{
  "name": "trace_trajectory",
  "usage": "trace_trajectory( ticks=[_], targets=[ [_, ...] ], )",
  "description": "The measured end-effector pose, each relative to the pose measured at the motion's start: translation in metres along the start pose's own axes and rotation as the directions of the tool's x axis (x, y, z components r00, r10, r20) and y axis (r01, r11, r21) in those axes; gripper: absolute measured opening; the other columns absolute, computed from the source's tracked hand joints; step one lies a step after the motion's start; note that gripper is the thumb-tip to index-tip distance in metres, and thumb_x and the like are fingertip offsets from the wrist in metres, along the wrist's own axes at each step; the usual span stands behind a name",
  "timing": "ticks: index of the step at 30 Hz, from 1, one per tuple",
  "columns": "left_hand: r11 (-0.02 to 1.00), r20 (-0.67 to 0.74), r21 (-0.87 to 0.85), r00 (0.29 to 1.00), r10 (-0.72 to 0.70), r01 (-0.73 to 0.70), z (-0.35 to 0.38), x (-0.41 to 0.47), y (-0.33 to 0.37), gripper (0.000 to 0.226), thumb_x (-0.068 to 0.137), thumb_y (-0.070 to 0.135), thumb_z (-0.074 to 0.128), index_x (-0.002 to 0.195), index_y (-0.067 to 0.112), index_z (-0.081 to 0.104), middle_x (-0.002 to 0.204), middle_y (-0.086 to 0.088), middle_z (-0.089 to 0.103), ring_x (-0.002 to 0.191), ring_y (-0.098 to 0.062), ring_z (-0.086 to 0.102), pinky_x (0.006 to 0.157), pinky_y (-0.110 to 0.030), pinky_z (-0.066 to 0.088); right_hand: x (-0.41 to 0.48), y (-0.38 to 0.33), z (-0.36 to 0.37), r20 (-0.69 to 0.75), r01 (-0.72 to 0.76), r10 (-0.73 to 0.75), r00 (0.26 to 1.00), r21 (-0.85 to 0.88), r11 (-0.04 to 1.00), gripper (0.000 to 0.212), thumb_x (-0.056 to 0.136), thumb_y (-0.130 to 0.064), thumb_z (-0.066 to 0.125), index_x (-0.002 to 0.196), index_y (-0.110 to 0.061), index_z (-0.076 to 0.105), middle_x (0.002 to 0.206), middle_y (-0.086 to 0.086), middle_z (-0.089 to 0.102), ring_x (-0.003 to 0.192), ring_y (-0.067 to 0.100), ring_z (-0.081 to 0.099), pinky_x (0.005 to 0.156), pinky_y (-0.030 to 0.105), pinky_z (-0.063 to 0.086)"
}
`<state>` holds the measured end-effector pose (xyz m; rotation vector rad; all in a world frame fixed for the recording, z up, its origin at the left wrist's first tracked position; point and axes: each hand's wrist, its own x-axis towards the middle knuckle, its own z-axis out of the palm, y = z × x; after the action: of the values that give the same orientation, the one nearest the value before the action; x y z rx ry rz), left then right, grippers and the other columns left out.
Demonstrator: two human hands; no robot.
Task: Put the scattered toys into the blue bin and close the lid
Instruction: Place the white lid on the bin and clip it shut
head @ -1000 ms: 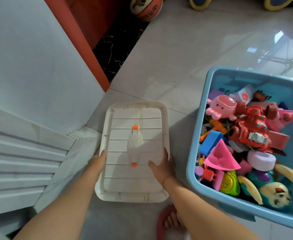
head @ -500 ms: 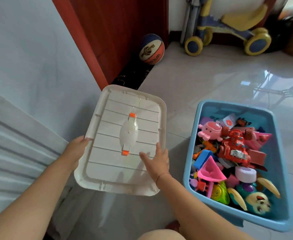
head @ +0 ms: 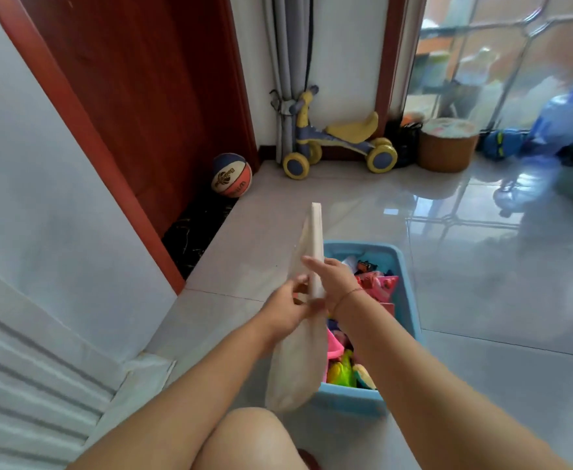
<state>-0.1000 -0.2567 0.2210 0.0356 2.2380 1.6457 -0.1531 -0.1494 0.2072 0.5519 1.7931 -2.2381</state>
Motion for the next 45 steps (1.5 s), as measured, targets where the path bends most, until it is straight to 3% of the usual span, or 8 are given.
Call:
trace_trajectory(
  ticks=[4, 9, 13, 21, 25, 30, 38, 45],
  targets=[
    [0.995, 0.163, 0.097, 0.985, -0.048, 0.033, 0.024, 0.011, -0.003, 0.052, 0.094, 0.030, 0.055, 0.141, 0.018, 0.037, 0.129, 0.005, 0.050, 0.115, -0.006, 0.048, 0.079, -0.008, 0.040, 0.000, 0.013, -0.074, -0.230, -0.062, 0.010, 0.973, -0.219, 0.974, 0.025, 0.078, -0.014, 0.066, 0.101, -0.004, 0.065, 0.084, 0.010, 0.063, 0.084, 0.031, 0.062, 0.078, 0.042, 0.054],
    [0.957, -0.145, 0.198, 0.972, -0.185, 0.212, 0.016, 0.046, -0.044, 0.062, 0.092, 0.046, 0.050, 0.146, 0.023, 0.028, 0.152, -0.004, 0.030, 0.135, -0.020, 0.034, 0.106, -0.036, 0.034, 0.003, 0.038, -0.145, -0.406, -0.105, -0.057, 0.912, -0.365, 0.925, 0.019, 0.084, -0.020, 0.058, 0.072, -0.005, 0.060, 0.065, 0.008, 0.049, 0.059, 0.023, 0.045, 0.050, 0.027, 0.037],
    [0.849, -0.275, 0.269, 0.881, -0.385, 0.455, 0.016, 0.062, -0.090, 0.084, 0.089, 0.054, 0.050, 0.151, 0.020, 0.004, 0.159, -0.007, 0.007, 0.144, -0.031, 0.013, 0.115, -0.047, 0.020, 0.023, 0.060, -0.187, -0.424, -0.113, -0.093, 0.901, -0.436, 0.893, 0.028, 0.086, -0.027, 0.054, 0.066, -0.012, 0.042, 0.064, 0.004, 0.033, 0.065, 0.020, 0.033, 0.055, 0.031, 0.022],
    [0.862, -0.349, 0.230, 0.865, -0.361, 0.452, 0.036, 0.103, -0.120, 0.054, 0.099, 0.039, 0.036, 0.139, 0.005, 0.025, 0.145, -0.016, 0.038, 0.129, -0.035, 0.041, 0.100, -0.038, 0.035, 0.064, 0.082, -0.197, -0.409, -0.085, -0.060, 0.911, -0.327, 0.941, 0.035, 0.093, -0.036, 0.049, 0.118, -0.013, 0.041, 0.102, 0.002, 0.051, 0.090, 0.020, 0.050, 0.079, 0.031, 0.039],
    [0.873, -0.322, 0.237, 0.882, -0.344, 0.427, 0.031, 0.125, -0.122, 0.057, 0.098, 0.042, 0.037, 0.142, 0.009, 0.022, 0.147, -0.011, 0.036, 0.132, -0.033, 0.039, 0.102, -0.039, 0.034, 0.083, 0.087, -0.201, -0.373, -0.114, -0.069, 0.925, -0.446, 0.888, 0.024, 0.097, -0.031, 0.040, 0.089, -0.010, 0.049, 0.084, 0.006, 0.042, 0.080, 0.018, 0.040, 0.060, 0.030, 0.032],
    [0.845, -0.264, 0.323, 0.898, -0.352, 0.426, 0.028, 0.146, -0.115, 0.058, 0.096, 0.045, 0.039, 0.143, 0.014, 0.024, 0.145, -0.012, 0.040, 0.129, -0.034, 0.043, 0.106, -0.043, 0.036, 0.076, 0.100, -0.215, -0.403, -0.176, 0.035, 0.914, -0.318, 0.931, 0.032, 0.096, -0.032, 0.044, 0.080, -0.006, 0.050, 0.066, 0.005, 0.034, 0.060, 0.017, 0.031, 0.058, 0.028, 0.027],
    [0.713, -0.032, 0.682, 0.980, -0.197, 0.165, 0.064, 0.187, -0.074, 0.048, 0.095, 0.040, 0.045, 0.138, 0.020, 0.036, 0.130, -0.013, 0.055, 0.115, -0.033, 0.053, 0.085, -0.032, 0.039, -0.036, 0.143, -0.233, -0.358, -0.271, 0.285, 0.889, 0.091, 0.958, 0.025, 0.092, -0.032, 0.055, 0.089, -0.007, 0.060, 0.078, 0.006, 0.058, 0.066, 0.013, 0.053, 0.055, 0.019, 0.049],
    [0.661, 0.209, 0.748, 0.965, -0.158, -0.054, 0.131, 0.206, -0.054, 0.038, 0.092, 0.045, 0.048, 0.125, 0.026, 0.050, 0.130, -0.006, 0.057, 0.120, -0.027, 0.051, 0.103, -0.039, 0.038, -0.116, 0.185, -0.204, -0.326, -0.302, 0.439, 0.837, 0.395, 0.868, 0.023, 0.084, -0.031, 0.064, 0.093, -0.010, 0.058, 0.080, 0.008, 0.064, 0.072, 0.020, 0.058, 0.063, 0.029, 0.038]
  ],
)
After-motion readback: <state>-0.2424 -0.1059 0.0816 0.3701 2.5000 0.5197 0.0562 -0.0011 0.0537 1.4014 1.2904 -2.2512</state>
